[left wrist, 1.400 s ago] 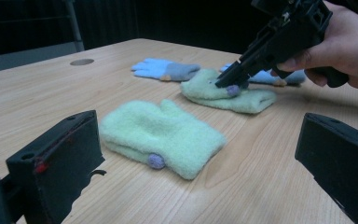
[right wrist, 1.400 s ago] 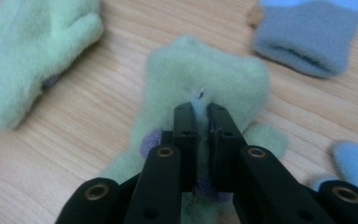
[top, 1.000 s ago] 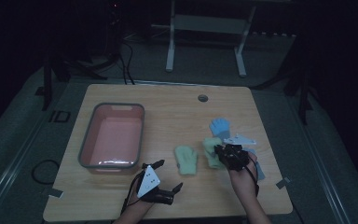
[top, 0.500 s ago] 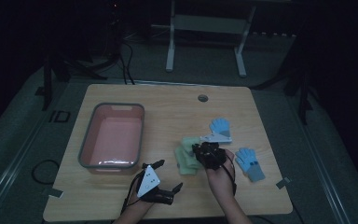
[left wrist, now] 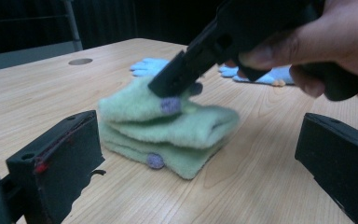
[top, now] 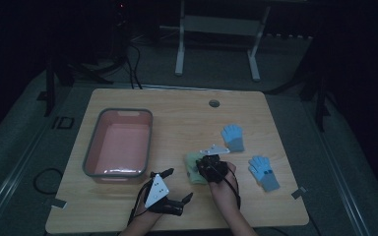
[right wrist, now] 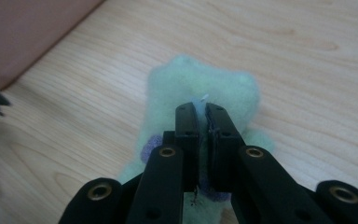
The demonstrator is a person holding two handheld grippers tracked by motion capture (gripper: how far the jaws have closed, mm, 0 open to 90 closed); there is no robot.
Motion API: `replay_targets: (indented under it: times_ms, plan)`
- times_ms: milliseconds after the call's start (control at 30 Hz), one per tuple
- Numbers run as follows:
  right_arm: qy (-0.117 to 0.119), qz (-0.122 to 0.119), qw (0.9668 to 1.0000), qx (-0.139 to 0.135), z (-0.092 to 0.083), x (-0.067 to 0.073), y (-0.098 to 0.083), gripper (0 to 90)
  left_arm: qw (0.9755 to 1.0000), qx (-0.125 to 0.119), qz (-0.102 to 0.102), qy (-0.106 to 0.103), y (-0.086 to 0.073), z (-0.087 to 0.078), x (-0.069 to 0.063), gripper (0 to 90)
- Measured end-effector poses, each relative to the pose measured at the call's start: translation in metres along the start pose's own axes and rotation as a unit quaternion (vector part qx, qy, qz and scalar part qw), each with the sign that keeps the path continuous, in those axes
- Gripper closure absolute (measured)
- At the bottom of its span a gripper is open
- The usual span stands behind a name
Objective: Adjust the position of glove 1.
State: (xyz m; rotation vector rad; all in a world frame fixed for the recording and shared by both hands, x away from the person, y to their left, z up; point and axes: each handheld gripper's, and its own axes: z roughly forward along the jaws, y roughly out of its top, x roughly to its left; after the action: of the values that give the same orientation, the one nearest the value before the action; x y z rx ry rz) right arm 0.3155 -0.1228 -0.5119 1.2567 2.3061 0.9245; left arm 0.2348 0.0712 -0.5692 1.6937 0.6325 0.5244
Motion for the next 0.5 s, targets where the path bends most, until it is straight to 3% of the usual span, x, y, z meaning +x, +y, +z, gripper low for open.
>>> replay_targets:
  times_ms: [333, 500]
  plan:
    - [0.006, 0.002, 0.9999, 0.014, 0.016, -0.002, -0.011, 82.8, 1.0, -0.006, 0.002, 0.0, -0.001, -0.001, -0.001, 0.7]
    - [0.014, -0.003, 0.9998, 0.011, 0.012, -0.003, -0.009, 76.9, 0.9999, -0.003, 0.015, -0.001, 0.0, -0.001, -0.003, 0.7]
